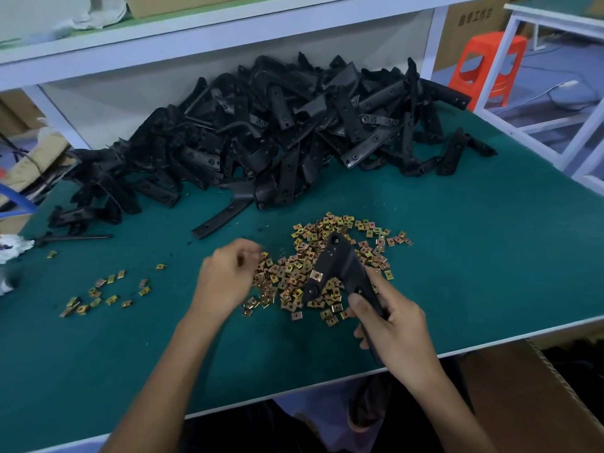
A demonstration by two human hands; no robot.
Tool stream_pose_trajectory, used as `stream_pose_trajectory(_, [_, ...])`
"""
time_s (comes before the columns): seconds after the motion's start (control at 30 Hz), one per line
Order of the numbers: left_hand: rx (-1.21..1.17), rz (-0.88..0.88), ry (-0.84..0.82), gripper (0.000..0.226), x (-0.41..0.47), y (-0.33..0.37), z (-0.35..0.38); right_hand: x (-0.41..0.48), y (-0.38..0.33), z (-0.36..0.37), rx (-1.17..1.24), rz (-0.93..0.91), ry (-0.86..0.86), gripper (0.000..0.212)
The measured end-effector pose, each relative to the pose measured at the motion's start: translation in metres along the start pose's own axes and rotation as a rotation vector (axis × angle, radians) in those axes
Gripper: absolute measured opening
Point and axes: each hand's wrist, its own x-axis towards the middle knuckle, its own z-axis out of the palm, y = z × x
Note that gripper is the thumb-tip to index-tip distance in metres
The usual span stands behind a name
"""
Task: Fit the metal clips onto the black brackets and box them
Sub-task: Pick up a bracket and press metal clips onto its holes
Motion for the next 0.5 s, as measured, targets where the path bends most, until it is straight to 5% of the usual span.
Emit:
stream_pose_trajectory(0.07, [0.147, 0.003, 0.104, 0.018, 0.013, -0.020, -0.003, 0.000, 0.000, 0.001, 0.001, 0.008, 0.000, 0.051])
stream_pose_trajectory(0.2, [0.311, 0.043, 0.037, 0.025, 0.029, -0.043, 0.000, 0.000, -0.001, 0.002, 0.018, 0.014, -0.001, 0.050])
stream_pose_trajectory(0.5, [0.098, 0.022, 0.099, 0.012, 0.028, -0.027, -0.003, -0.002, -0.007, 0.001, 0.024, 0.016, 0.005, 0.049])
